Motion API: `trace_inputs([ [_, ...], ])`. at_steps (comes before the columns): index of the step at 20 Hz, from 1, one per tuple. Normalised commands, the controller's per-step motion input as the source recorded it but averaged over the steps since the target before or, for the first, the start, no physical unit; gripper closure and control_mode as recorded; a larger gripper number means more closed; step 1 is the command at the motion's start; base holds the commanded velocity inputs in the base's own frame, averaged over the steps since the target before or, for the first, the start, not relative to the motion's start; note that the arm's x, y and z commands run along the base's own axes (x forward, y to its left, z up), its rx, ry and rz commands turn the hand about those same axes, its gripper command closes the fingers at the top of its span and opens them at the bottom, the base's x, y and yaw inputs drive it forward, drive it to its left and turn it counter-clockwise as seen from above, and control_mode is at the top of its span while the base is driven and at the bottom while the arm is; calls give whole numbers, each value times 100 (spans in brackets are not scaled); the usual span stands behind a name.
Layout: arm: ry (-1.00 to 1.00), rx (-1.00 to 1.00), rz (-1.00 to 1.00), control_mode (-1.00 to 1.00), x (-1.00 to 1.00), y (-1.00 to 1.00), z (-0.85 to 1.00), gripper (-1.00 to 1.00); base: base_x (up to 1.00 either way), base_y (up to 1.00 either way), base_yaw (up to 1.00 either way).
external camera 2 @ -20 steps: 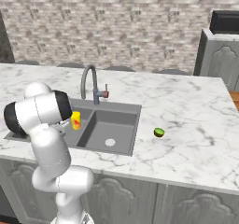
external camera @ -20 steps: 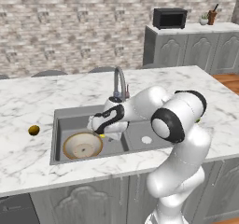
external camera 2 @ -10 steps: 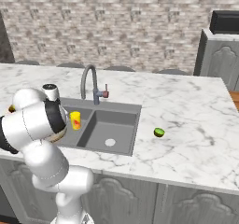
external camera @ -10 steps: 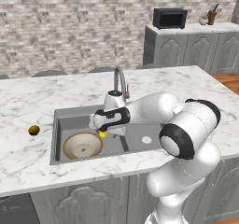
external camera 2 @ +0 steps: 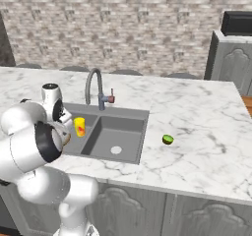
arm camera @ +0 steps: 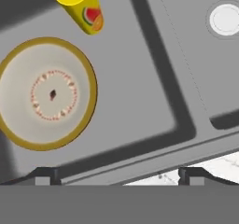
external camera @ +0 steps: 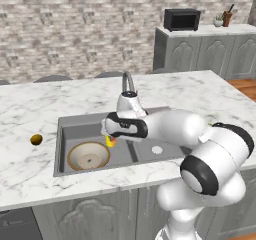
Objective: Remove the kiwi and lemon from the sink. Then move the bowl and cup from the counter to the sink for washing.
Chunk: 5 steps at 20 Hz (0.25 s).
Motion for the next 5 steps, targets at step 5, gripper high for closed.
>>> trace_inputs([
  [5,0,0,3,-100,-33,-30,28,-100,0,0,0],
])
